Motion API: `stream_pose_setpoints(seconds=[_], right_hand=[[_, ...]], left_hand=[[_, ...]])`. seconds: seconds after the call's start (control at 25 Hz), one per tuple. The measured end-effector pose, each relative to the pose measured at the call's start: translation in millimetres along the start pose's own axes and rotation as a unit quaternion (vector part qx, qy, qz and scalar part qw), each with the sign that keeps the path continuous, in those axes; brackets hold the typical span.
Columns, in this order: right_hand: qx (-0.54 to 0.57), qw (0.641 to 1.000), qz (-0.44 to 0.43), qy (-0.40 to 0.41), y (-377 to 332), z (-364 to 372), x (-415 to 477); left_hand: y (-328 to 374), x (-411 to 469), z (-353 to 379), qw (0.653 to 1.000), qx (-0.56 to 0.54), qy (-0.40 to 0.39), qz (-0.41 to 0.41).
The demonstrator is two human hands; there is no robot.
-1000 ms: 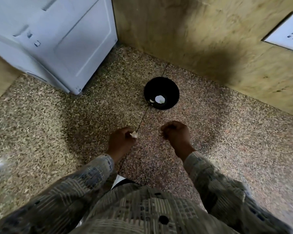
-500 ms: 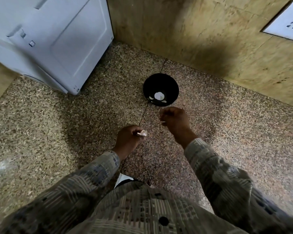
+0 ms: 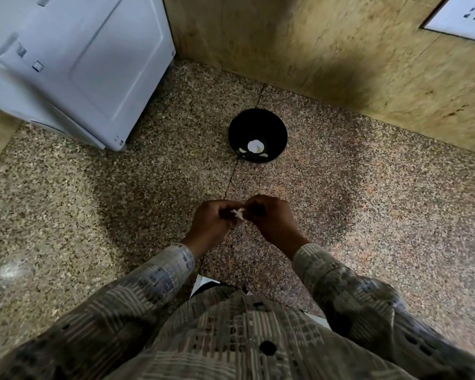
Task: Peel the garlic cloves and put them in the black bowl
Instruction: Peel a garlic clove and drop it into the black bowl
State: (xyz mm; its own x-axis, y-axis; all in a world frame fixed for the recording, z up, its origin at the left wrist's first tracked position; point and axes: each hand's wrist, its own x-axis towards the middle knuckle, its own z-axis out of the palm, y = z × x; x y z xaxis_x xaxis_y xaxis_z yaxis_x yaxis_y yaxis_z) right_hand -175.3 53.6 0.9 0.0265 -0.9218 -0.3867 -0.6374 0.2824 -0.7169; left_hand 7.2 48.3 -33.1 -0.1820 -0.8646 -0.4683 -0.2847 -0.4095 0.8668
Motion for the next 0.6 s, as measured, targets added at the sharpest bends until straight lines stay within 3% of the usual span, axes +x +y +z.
stream_pose_setpoints(seconds=[0.44, 0.52, 0.6], right_hand=[[0.052, 0.997, -0.042, 0.05, 2, 9, -10], [0.064, 0.996, -0.024, 0.061, -2, 8, -10], [0.157, 0.983, 0.05, 0.085, -6, 12, -11]], left_hand=[[12, -15, 0, 0.996, -0.074, 0.032, -0.038], [14, -11, -1, 0.995, -0.075, 0.037, -0.045], [18, -5, -2, 0.997, -0.062, 0.03, -0.043]])
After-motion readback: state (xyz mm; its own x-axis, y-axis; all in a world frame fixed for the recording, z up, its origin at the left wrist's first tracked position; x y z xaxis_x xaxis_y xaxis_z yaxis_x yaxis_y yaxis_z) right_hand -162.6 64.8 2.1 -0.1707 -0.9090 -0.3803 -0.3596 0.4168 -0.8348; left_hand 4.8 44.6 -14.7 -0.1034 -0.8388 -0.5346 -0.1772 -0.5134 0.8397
